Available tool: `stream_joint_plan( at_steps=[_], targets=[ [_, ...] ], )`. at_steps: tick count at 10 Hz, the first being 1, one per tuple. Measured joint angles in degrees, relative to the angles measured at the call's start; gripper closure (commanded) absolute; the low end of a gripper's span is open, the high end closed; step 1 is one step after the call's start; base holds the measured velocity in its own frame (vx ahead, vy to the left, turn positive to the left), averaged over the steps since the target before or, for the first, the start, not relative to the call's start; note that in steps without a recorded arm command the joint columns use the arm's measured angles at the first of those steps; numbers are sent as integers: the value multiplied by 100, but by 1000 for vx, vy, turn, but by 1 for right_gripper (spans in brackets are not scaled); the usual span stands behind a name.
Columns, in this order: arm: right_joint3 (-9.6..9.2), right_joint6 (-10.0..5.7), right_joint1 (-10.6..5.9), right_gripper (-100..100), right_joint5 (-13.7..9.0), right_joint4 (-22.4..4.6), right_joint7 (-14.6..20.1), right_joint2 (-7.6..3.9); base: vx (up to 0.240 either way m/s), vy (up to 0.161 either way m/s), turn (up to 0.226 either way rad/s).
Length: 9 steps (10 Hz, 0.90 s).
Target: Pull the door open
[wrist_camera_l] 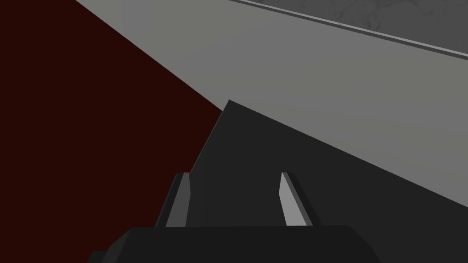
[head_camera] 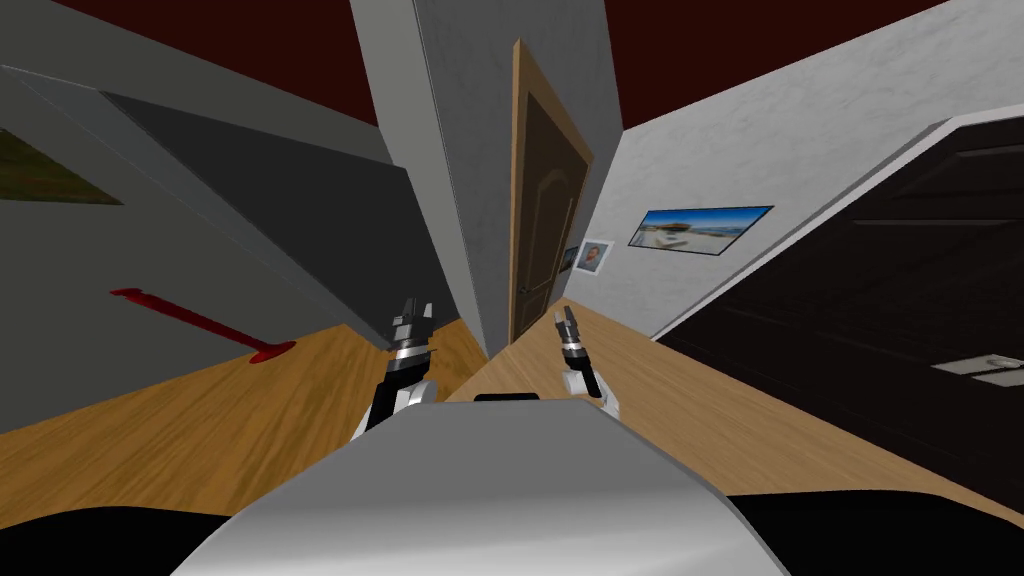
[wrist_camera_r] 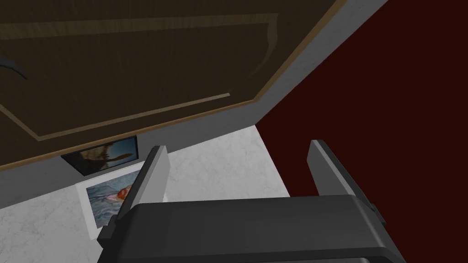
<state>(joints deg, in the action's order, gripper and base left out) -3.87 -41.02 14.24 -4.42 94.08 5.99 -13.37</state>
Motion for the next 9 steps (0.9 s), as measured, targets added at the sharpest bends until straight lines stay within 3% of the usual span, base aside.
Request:
stream_joint_plan(
  at_steps=[2,6,9],
  targets=[
    [-67,-95,-84,-100,-10,-358,92,-105,68,-92,184],
    [-185,-125,-337,-100,-35,-969,262,-309,58,-81,165],
    [-250,-185,-480,-100,-44,-1389,343,-404,40,-69,172]
  ],
)
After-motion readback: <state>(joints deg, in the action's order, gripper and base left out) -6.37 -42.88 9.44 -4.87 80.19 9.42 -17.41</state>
